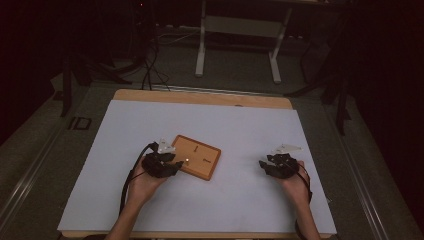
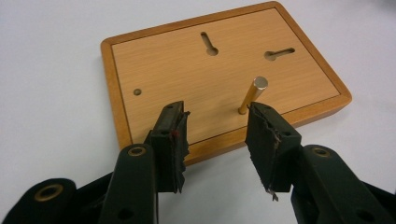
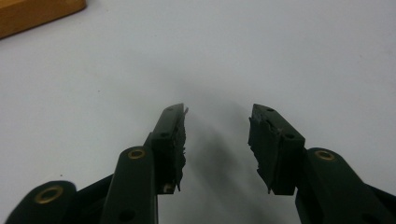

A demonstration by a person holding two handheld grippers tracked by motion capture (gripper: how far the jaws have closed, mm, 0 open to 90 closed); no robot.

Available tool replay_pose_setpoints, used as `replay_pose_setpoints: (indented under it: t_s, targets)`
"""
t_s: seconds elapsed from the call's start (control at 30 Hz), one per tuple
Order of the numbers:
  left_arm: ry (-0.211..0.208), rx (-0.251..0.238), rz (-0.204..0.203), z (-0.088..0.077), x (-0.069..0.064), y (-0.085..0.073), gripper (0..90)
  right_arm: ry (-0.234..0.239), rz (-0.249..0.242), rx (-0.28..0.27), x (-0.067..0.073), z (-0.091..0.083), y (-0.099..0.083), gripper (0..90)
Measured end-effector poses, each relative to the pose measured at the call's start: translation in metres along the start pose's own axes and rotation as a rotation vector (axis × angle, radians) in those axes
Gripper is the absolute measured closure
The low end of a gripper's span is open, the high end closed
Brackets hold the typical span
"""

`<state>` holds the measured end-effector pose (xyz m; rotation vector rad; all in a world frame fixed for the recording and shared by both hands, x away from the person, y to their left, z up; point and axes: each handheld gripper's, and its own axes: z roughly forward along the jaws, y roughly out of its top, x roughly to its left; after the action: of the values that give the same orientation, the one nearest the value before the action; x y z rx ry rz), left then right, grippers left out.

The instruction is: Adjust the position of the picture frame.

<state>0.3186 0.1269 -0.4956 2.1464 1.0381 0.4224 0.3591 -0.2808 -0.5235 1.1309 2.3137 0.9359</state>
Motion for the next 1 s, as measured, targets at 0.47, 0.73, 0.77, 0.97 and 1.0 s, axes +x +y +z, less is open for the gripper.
replay_pose_setpoints:
  t_s: [0.47, 0.73, 0.77, 0.97, 1.0]
  targets:
    - [-0.029, 0.011, 0.024, 0.019, -0.013, 0.007, 61.4, 0.002, -0.010, 0.011, 0.001, 0.002, -0.001, 54.0]
    - [-0.024, 0.010, 0.003, 0.031, -0.015, 0.008, 71.0, 0.001, -0.011, 0.018, 0.002, 0.004, -0.001, 53.8]
    - [-0.026, 0.010, -0.002, 0.032, -0.015, 0.008, 72.3, 0.001, -0.011, 0.019, 0.002, 0.004, -0.001, 53.8]
    - [-0.022, 0.003, -0.013, 0.037, -0.016, 0.007, 79.5, 0.005, -0.012, 0.018, 0.002, 0.005, -0.001, 53.8]
    - [-0.022, -0.004, -0.018, 0.038, -0.016, 0.007, 79.5, 0.004, -0.012, 0.019, 0.002, 0.005, -0.001, 53.8]
